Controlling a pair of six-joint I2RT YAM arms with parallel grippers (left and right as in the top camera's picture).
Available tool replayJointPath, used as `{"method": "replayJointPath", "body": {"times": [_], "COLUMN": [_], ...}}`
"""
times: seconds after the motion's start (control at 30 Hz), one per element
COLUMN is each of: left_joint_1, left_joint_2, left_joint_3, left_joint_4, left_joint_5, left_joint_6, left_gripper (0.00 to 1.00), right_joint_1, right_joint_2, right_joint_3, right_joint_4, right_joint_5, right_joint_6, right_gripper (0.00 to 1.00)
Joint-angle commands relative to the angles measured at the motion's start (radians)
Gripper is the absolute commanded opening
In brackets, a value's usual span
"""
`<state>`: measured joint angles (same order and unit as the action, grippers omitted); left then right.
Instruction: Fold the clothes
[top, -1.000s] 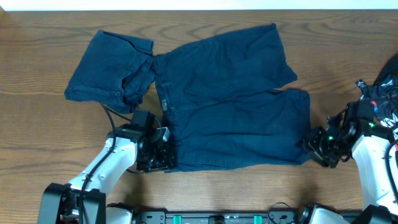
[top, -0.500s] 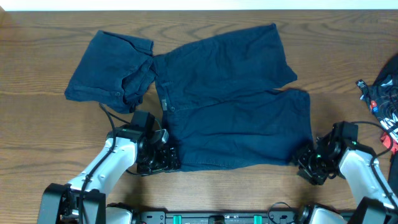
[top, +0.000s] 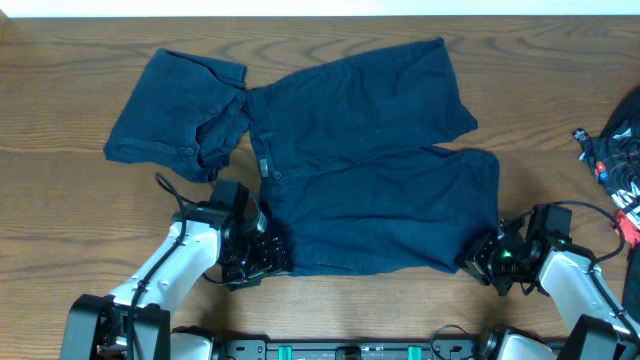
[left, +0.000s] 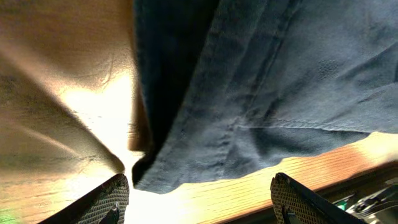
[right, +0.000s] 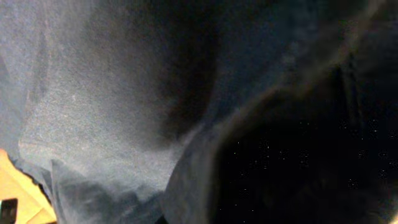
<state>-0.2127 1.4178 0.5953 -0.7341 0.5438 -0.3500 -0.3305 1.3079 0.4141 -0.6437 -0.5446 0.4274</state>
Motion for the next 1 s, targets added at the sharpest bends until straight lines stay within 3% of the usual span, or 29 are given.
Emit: {"method": "replayJointPath", "body": {"times": [0.0,0.23,0.63,0.97], "left_joint_1": [-0.001,-0.001,-0.001,-0.001], "left_joint_2": [0.007,0.007,0.007,0.007], "left_joint_3": [-0.006,-0.006,-0.017,-0.081], "left_joint_4": [-0.006,0.000,0.022,0.151], "left_joint_5": [0.010,0.009,0.010,0.010], "left_joint_6": [-0.030,-0.030,-0.076,-0.224], "left_gripper": [0.75,0.75,0.74,0.56], "right_joint_1": [0.004,0.004,0.004,0.004], "right_joint_2": [0.000,-0.056,-0.066,-0.066], "right_joint_3": [0.048,0.233,0.278,0.278], "right_joint_4": [-0.034,-0.215,-0.221,-0.212], "right_joint_5": [-0.049,-0.055,-0.047,-0.047], "right_joint_6": [-0.025,0.019,0.085,0.085], "right_gripper": [0.01,0.01,0.01,0.01]}}
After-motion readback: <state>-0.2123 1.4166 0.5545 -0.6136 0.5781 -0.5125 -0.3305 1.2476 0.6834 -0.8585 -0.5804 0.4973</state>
